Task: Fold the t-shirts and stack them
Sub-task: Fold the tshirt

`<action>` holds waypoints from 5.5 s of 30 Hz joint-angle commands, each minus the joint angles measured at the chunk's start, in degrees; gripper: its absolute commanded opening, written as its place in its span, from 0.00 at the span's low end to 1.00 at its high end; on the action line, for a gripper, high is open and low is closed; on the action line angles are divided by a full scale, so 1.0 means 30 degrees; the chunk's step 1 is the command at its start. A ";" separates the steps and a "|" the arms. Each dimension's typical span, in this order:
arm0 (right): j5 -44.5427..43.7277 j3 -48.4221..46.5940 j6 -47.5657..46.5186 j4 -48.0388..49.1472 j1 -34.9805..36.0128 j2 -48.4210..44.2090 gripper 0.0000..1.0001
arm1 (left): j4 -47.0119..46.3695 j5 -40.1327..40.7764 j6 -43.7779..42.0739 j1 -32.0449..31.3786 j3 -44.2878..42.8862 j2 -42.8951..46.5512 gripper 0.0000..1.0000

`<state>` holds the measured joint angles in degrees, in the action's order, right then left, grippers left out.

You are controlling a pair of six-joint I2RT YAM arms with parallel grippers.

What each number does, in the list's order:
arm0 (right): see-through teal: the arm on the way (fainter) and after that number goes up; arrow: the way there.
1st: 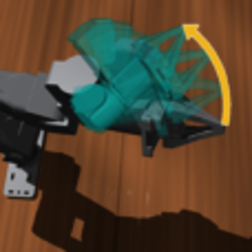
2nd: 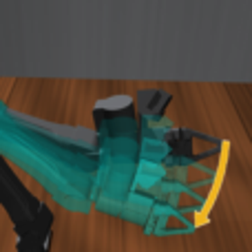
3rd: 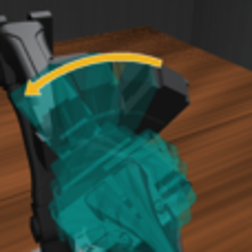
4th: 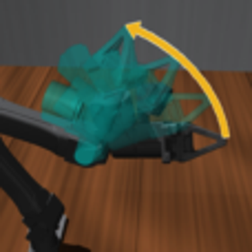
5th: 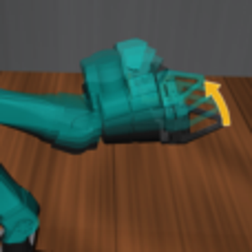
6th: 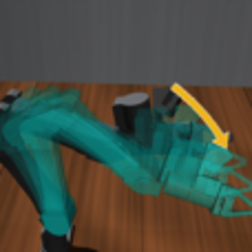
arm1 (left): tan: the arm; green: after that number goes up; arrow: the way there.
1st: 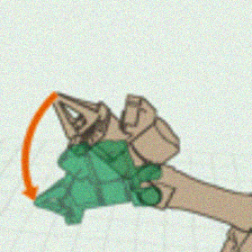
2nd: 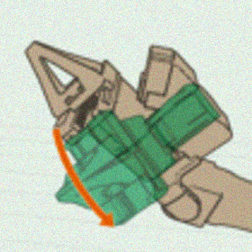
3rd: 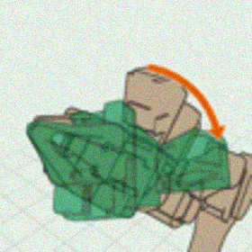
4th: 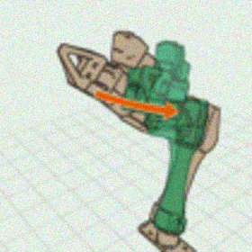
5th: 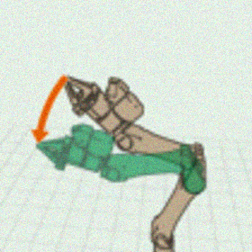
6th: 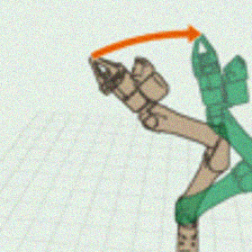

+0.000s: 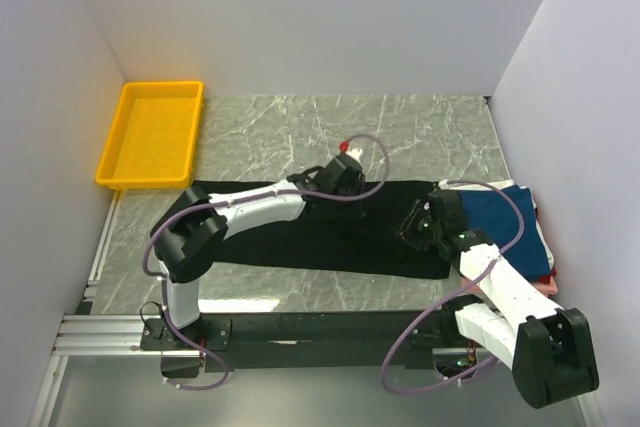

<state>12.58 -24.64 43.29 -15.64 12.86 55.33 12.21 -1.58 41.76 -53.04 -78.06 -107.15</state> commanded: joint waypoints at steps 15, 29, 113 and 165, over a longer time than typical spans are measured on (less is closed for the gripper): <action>-0.0794 0.1712 0.0659 0.0004 0.1396 -0.1420 0.36 | -0.1844 -0.0264 0.1843 -0.0632 0.5573 0.1000 0.00; -0.1174 -0.0486 0.0454 -0.0444 0.1455 -0.1279 0.36 | -0.0231 0.0499 0.1227 -0.0661 0.5308 0.2641 0.00; -0.0007 -2.4877 -0.2241 -0.5185 0.2743 2.3652 0.37 | -0.0053 0.0706 0.7673 -0.1950 1.0232 0.4842 0.08; 0.1197 -0.5730 -0.1861 -0.1057 -0.3146 0.0187 0.66 | 0.7288 0.4508 -0.7773 0.3966 -1.6068 -1.3409 0.85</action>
<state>15.57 -40.71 39.48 -20.49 3.42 54.70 27.59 6.35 12.36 -41.71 -120.66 -141.67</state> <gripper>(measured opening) 0.666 0.855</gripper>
